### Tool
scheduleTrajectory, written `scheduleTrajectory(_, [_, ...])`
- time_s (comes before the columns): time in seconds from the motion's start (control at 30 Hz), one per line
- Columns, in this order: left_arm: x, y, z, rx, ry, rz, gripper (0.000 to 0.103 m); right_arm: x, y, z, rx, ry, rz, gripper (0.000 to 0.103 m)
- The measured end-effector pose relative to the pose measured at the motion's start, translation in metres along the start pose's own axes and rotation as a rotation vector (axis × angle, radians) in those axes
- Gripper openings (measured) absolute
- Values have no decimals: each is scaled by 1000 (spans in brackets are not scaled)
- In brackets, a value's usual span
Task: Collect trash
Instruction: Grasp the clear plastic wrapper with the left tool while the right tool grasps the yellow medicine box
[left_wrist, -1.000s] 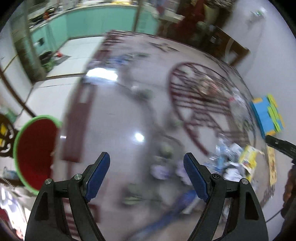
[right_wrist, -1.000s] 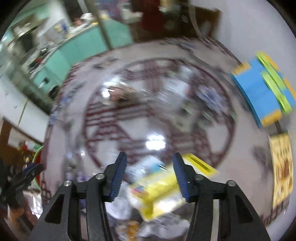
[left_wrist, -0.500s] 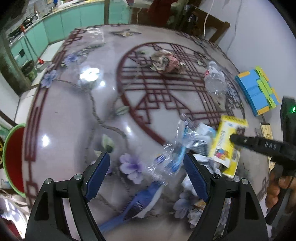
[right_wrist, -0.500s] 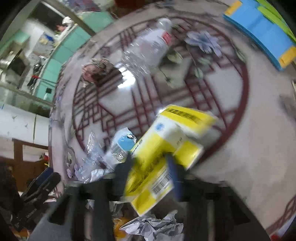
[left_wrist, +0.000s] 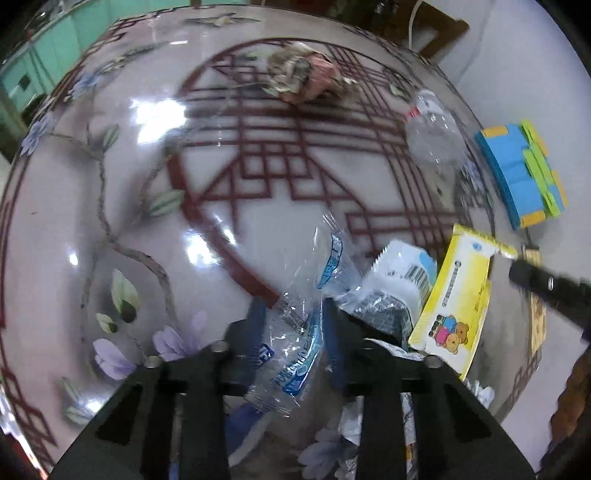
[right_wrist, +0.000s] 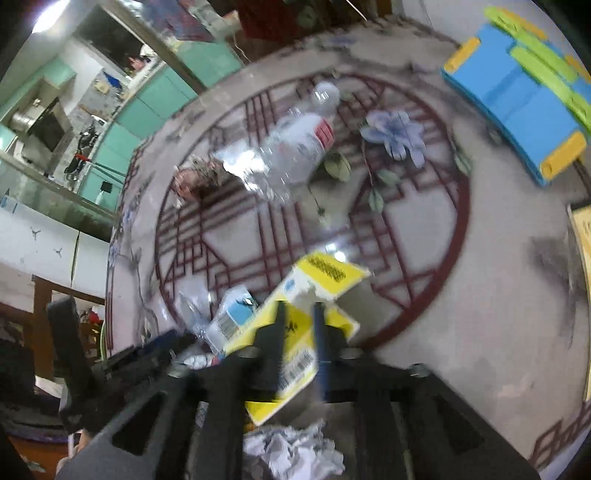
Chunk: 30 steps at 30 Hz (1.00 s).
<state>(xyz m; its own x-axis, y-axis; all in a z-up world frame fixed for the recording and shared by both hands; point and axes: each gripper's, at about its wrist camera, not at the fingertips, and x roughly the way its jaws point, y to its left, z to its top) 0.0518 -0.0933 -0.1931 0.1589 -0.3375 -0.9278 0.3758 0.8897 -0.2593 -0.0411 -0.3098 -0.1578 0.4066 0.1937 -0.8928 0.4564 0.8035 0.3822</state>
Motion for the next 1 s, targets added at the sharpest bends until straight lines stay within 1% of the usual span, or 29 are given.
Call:
scheduleTrajectory(0.03, [-5,4,1,-16,-11,-1,14,0,-2,-4,20,7,5,42])
scheduleTrajectory(0.1, [-17,9,1,-30,-48,20,13,3,-4,-10,56,11,15,55])
scheduleTrajectory(0.23, [-40,19,-1,-54,-103,42,13,15,-11,-19,180,25,48,62])
scheduleTrajectory(0.33, [-52,23,-4,-58,-125,47,13,32,-12,-19,249,75,55,62])
scheduleTrajectory(0.47, [-64,25,-10,-47,-149,58,13,56,-8,-20,323,137,126,62])
scheduleTrajectory(0.53, [-69,26,-11,-48,-153,63,13,64,-7,-23,336,152,152,62])
scheduleTrajectory(0.57, [-71,28,-12,-52,-153,62,13,67,-7,-24,339,153,172,61])
scheduleTrajectory(0.6, [-72,29,-13,-55,-154,60,13,69,-6,-25,339,151,181,52])
scheduleTrajectory(0.63, [-74,32,-15,-61,-156,61,13,70,-4,-26,336,150,185,51])
scheduleTrajectory(0.73, [-79,39,-19,-77,-160,67,13,60,1,-23,305,118,182,48])
scheduleTrajectory(0.83, [-82,47,-22,-92,-159,75,13,38,12,-15,236,43,146,44])
scheduleTrajectory(0.93, [-88,53,-24,-94,-170,87,13,15,29,-6,154,-27,113,44])
scheduleTrajectory(1.0, [-91,57,-24,-90,-177,108,13,5,37,-2,115,-40,101,44])
